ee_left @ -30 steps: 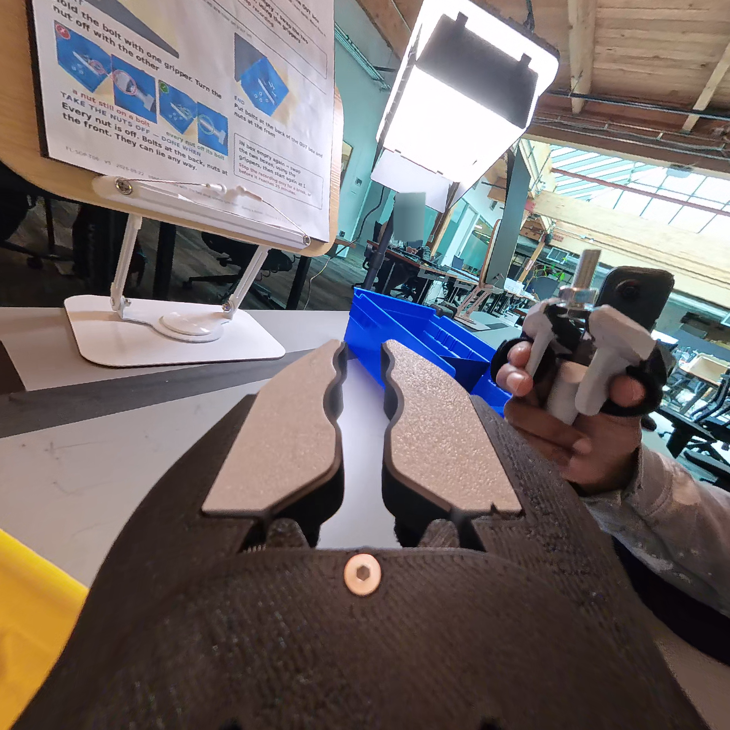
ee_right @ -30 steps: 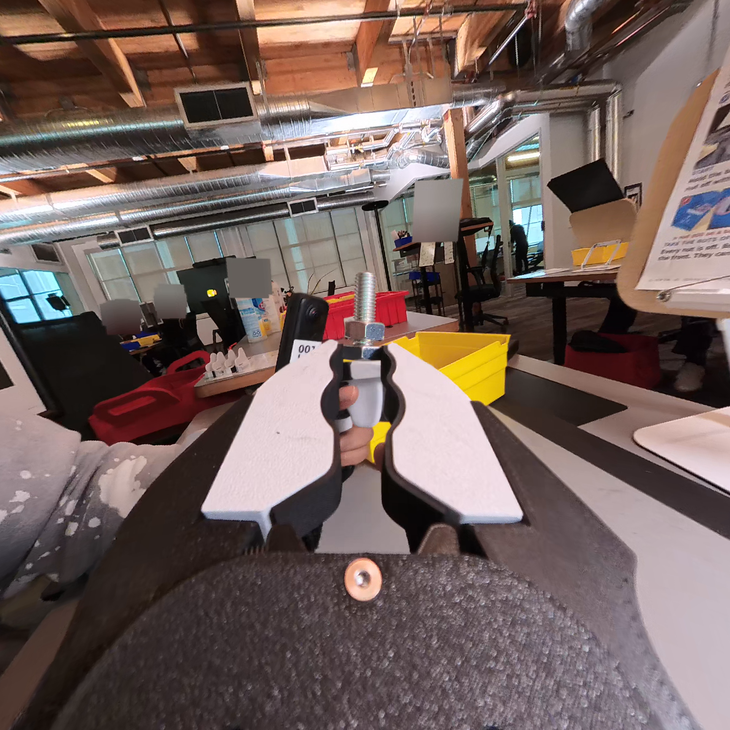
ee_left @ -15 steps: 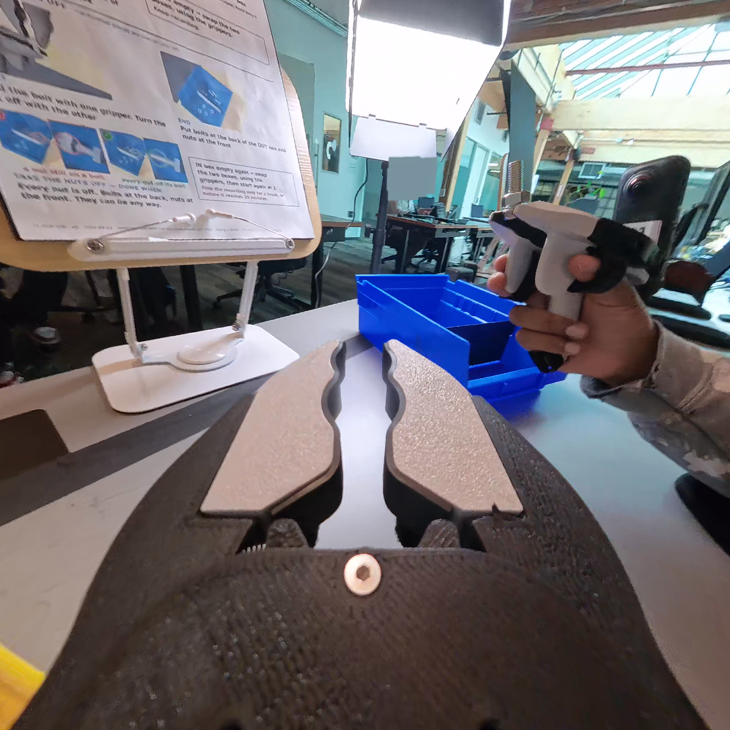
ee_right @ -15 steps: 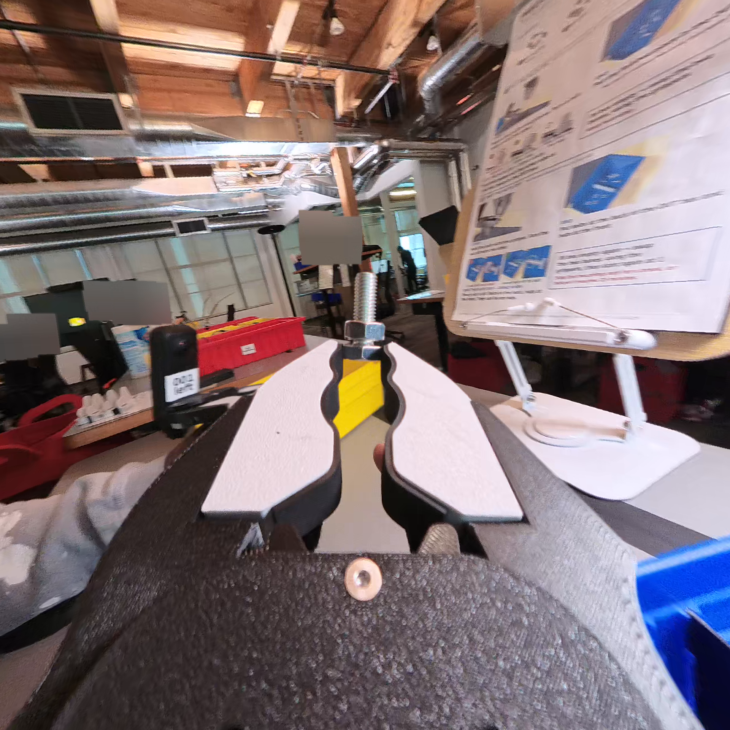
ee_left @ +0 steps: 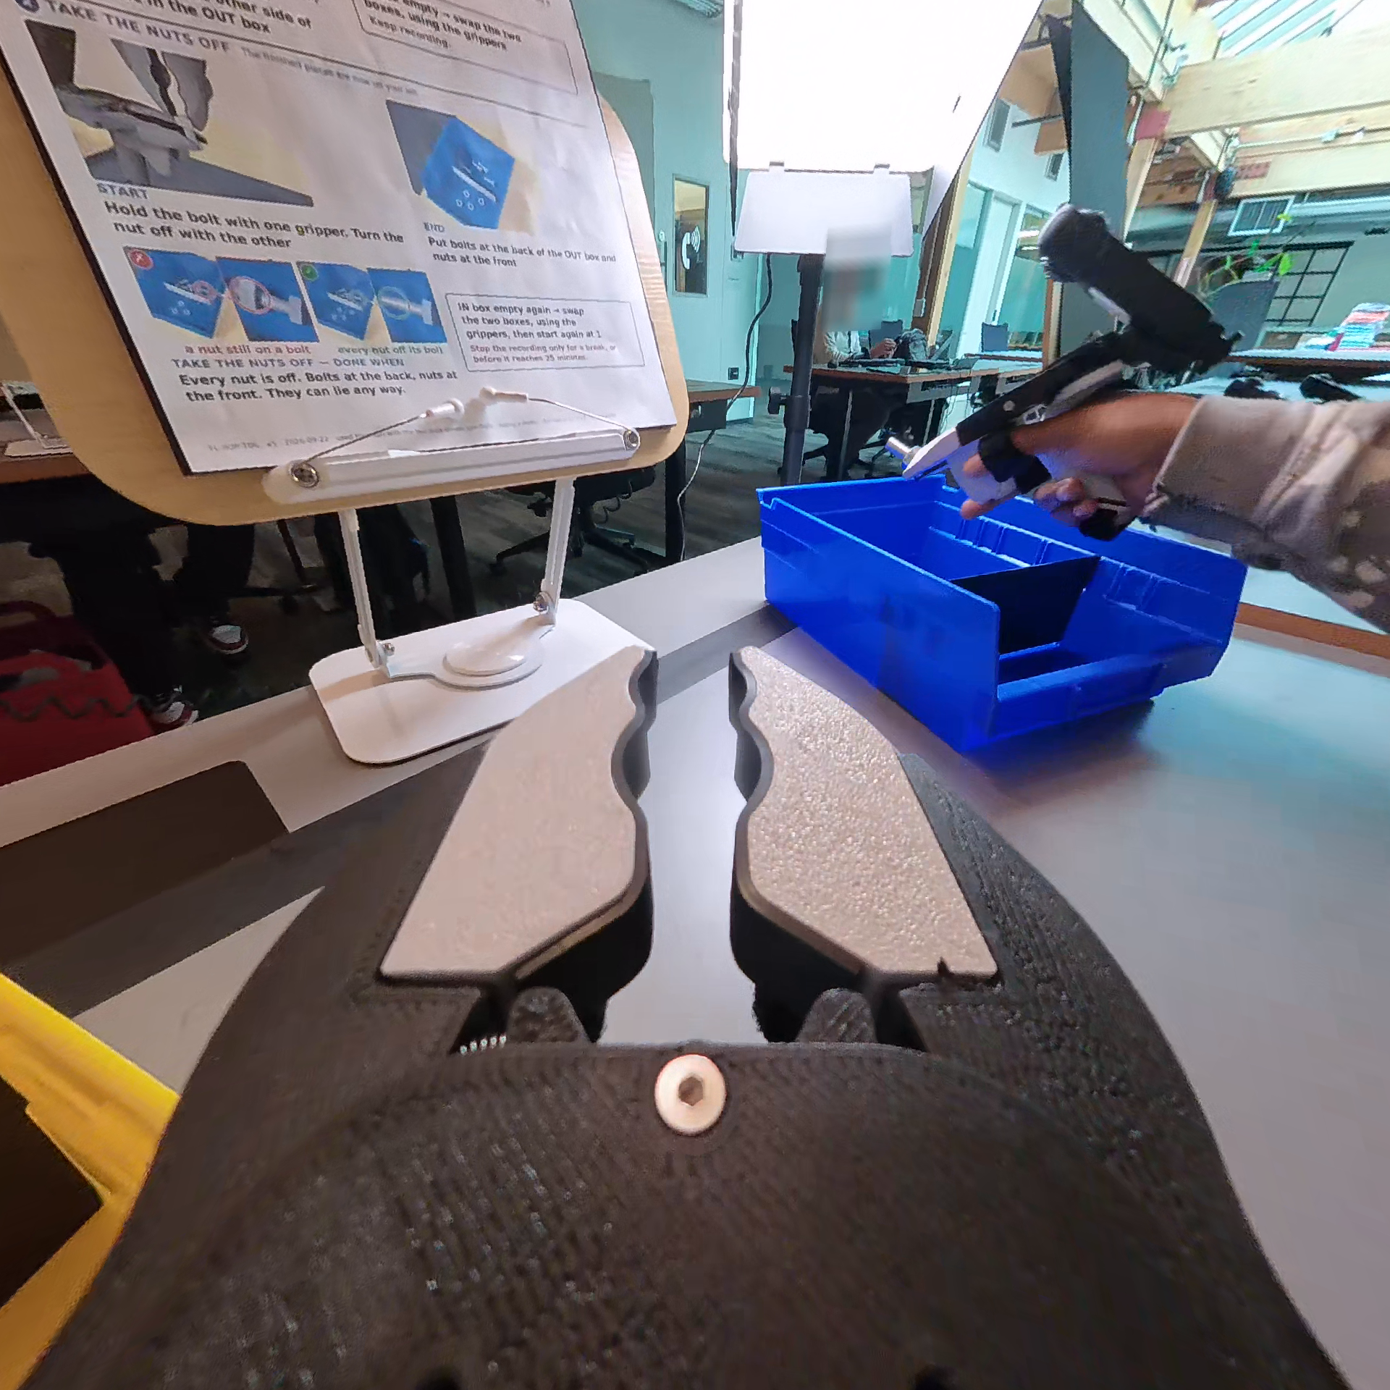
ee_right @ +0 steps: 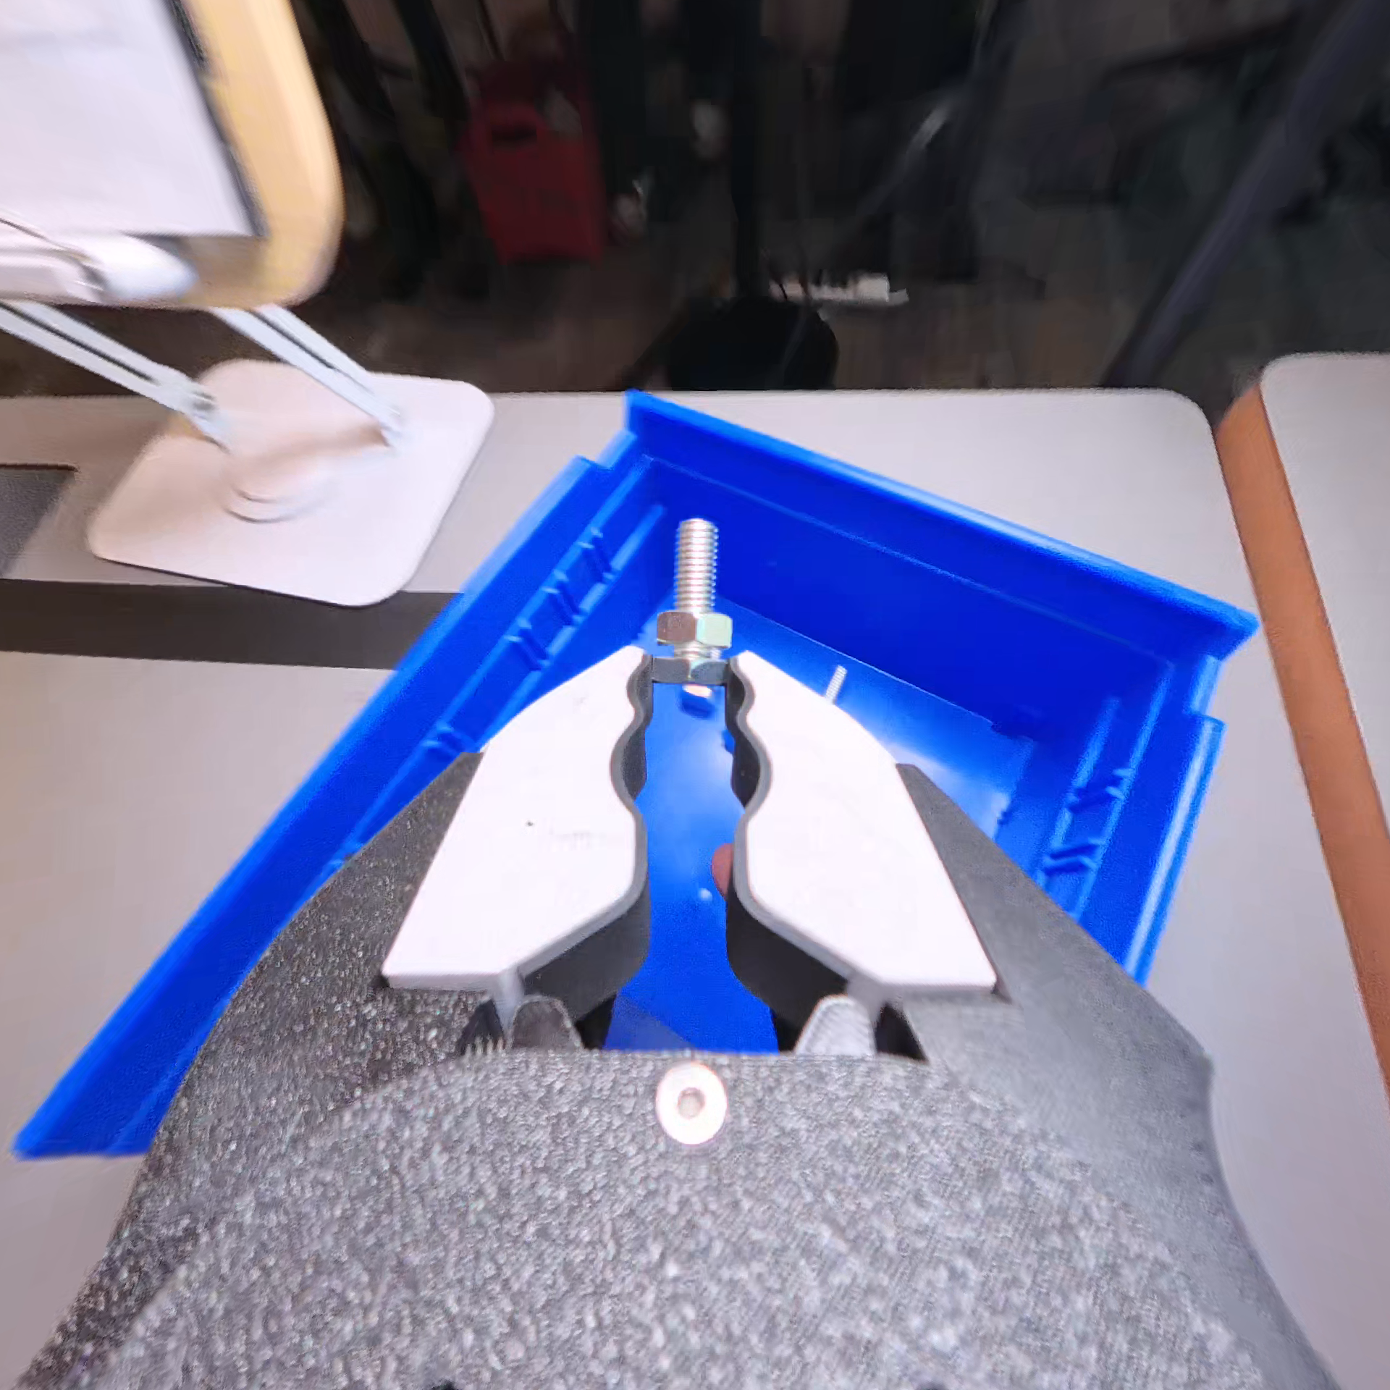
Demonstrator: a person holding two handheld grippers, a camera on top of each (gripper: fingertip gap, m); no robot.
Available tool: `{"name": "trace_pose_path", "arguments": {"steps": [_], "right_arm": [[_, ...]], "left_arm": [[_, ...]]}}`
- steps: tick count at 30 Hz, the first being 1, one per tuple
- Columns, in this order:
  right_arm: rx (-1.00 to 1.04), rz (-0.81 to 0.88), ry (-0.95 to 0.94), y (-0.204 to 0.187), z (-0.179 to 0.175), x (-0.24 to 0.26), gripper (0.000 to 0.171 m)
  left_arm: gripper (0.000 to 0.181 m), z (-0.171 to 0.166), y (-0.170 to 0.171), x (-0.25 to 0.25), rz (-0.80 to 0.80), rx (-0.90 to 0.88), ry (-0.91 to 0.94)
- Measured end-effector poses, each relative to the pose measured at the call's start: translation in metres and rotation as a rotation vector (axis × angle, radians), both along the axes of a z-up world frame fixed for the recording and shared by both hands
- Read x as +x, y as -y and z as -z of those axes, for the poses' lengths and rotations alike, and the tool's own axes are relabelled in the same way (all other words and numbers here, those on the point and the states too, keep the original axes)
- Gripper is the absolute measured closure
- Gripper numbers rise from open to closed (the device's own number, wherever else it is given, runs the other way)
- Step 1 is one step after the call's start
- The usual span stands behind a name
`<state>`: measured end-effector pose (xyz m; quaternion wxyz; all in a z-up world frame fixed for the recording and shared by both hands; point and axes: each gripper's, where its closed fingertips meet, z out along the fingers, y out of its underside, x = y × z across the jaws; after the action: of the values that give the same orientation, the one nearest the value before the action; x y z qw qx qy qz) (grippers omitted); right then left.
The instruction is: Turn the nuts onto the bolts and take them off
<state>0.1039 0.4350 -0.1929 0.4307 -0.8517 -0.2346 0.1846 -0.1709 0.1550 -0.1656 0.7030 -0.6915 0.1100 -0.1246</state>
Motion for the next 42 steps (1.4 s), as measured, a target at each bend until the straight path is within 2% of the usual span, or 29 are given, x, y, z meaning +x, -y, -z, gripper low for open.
{"name": "trace_pose_path", "arguments": {"steps": [3,10,19,23,28,32,35,39,42], "right_arm": [[-0.121,0.077,0.131,-0.021,0.029,0.017,0.153],[-0.284,0.195,0.402,-0.040,0.080,0.042,0.153],[-0.388,0.194,0.583,-0.042,0.116,0.055,0.153],[-0.364,0.154,0.555,-0.040,0.108,0.051,0.151],[-0.158,0.022,0.464,-0.031,0.053,0.034,0.144],[0.087,-0.184,0.307,0.014,-0.011,0.002,0.142],[0.180,-0.353,0.261,0.070,-0.033,-0.015,0.140],[0.198,-0.571,0.347,0.138,-0.014,-0.019,0.141],[0.170,-0.709,0.469,0.175,0.017,-0.013,0.142]], "left_arm": [[0.163,0.005,0.000,-0.001,0.000,-0.008,-0.002],[0.164,0.004,0.000,0.000,0.003,0.003,-0.019],[0.163,-0.002,0.001,-0.001,0.030,-0.001,0.016],[0.162,0.000,0.001,0.002,0.042,-0.007,0.009],[0.159,-0.005,0.003,0.004,0.047,0.007,0.019],[0.157,-0.017,0.007,0.005,0.042,0.034,0.005],[0.156,-0.039,0.015,0.001,0.036,0.063,-0.019],[0.152,-0.067,0.036,-0.018,0.040,0.033,-0.077],[0.148,-0.070,0.050,-0.048,0.015,-0.060,-0.130]]}}
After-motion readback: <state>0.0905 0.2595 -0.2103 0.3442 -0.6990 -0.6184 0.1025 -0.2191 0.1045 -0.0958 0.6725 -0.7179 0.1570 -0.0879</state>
